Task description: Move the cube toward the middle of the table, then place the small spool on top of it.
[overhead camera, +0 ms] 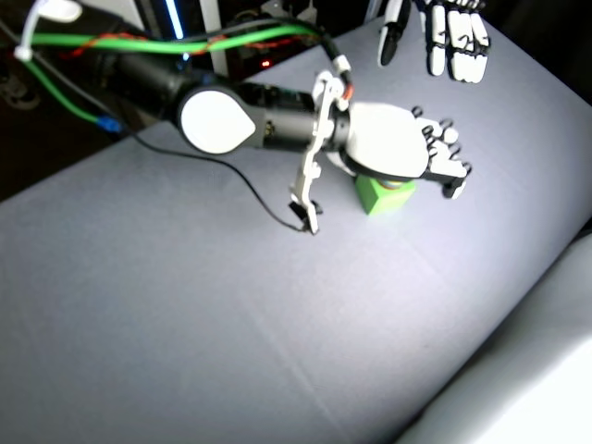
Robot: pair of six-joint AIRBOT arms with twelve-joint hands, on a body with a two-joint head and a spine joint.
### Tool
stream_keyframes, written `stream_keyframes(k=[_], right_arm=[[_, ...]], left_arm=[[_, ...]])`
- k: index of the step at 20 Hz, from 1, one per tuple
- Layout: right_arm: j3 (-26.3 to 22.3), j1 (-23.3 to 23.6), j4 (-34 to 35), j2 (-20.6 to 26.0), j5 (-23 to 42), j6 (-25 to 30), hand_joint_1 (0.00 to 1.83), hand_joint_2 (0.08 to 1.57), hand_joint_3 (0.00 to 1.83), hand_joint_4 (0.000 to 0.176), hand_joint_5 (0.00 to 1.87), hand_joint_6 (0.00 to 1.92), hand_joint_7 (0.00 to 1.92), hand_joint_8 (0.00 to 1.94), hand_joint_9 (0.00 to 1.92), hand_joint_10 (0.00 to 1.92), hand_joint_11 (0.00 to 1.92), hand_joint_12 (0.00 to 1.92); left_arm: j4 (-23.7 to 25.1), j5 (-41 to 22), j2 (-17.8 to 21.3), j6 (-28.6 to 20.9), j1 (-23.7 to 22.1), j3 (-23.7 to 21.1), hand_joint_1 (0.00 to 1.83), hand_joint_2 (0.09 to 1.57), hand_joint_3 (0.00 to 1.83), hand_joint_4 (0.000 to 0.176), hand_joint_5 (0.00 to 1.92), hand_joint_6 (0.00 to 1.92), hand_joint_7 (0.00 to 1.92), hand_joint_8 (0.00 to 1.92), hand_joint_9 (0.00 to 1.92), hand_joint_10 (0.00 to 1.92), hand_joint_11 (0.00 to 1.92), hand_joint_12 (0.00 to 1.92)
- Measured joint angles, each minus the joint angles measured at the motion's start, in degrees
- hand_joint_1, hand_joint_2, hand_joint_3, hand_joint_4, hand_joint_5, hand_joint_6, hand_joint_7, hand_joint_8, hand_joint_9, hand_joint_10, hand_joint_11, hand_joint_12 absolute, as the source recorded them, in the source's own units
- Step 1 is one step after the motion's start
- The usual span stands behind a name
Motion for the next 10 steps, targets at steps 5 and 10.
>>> stream_keyframes(k=[5, 10], right_arm=[[-4.1, -0.8, 4.5, 9.1, 5.6, -0.2, 0.73, 0.88, 0.0, 0.176, 0.0, 0.0, 0.0, 0.0, 0.0, 0.0, 0.0, 0.27], [-13.3, -13.9, 17.0, 21.0, 22.6, -0.3, 0.76, 1.05, 0.02, 0.176, 0.0, 0.0, 0.0, 0.0, 0.0, 0.0, 0.0, 0.0]], left_arm=[[-1.1, -1.6, 0.0, 0.0, 0.2, -0.7, 0.83, 0.98, 0.0, 0.167, 0.02, 0.0, 0.02, 0.0, 0.05, 0.0, 0.0, 0.42], [-1.3, -5.3, 0.3, -1.5, 1.3, -0.8, 0.69, 0.92, 0.01, 0.139, 0.0, 0.0, 0.07, 0.01, 0.09, 0.0, 0.06, 0.37]])
